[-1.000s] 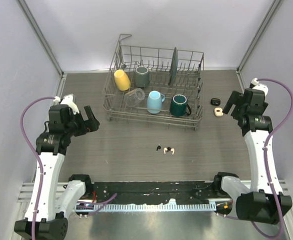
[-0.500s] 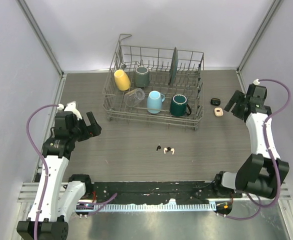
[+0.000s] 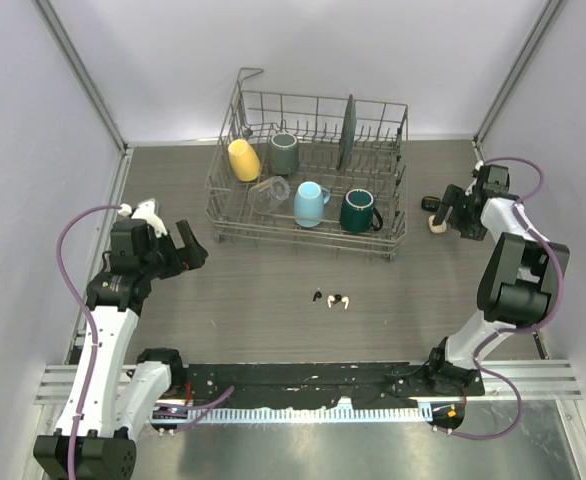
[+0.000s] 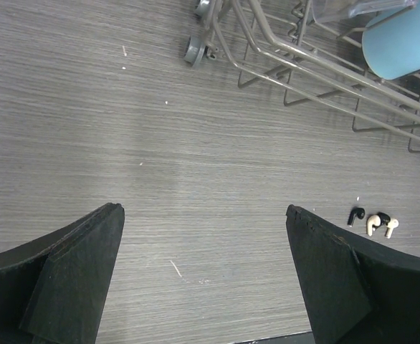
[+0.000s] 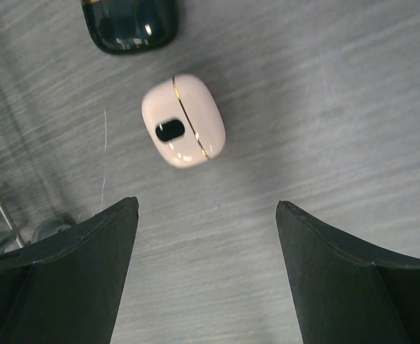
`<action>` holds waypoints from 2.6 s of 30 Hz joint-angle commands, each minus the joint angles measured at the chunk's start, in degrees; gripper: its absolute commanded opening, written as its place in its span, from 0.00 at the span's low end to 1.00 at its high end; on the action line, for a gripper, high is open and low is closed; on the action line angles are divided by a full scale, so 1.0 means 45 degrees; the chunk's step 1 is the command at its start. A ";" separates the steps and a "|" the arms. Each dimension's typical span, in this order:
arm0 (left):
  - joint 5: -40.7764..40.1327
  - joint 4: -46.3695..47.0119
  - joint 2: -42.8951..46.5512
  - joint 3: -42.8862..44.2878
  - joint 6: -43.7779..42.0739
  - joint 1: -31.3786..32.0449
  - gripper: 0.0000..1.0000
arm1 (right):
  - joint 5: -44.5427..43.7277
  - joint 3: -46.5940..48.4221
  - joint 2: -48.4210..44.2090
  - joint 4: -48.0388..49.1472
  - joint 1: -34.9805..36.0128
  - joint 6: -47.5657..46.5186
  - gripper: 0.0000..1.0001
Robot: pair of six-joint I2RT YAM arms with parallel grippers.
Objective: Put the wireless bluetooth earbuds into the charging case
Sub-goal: Pick up the charging case at the center of the board.
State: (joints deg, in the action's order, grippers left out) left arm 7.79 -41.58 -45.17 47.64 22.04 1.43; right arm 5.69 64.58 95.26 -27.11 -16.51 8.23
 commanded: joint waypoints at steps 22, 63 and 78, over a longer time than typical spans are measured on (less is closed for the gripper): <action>0.0768 0.0686 -0.0099 0.0078 -0.0172 -0.0025 1.00 | -0.1167 0.1724 0.2386 0.1122 0.0974 -0.1594 0.79; 0.0885 0.0705 -0.0060 0.0039 -0.0191 -0.0025 1.00 | -0.1011 0.1841 0.3049 0.1163 0.1267 -0.2122 0.65; 0.1081 0.0803 0.0076 0.0136 0.0081 -0.0025 1.00 | -0.0817 0.1296 -0.0442 0.0108 0.1365 -0.0640 0.12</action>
State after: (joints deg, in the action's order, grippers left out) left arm 10.76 -40.49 -45.74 47.64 22.06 1.43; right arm 1.08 71.48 105.93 -25.28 -10.72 1.21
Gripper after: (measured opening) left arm 0.996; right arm 0.541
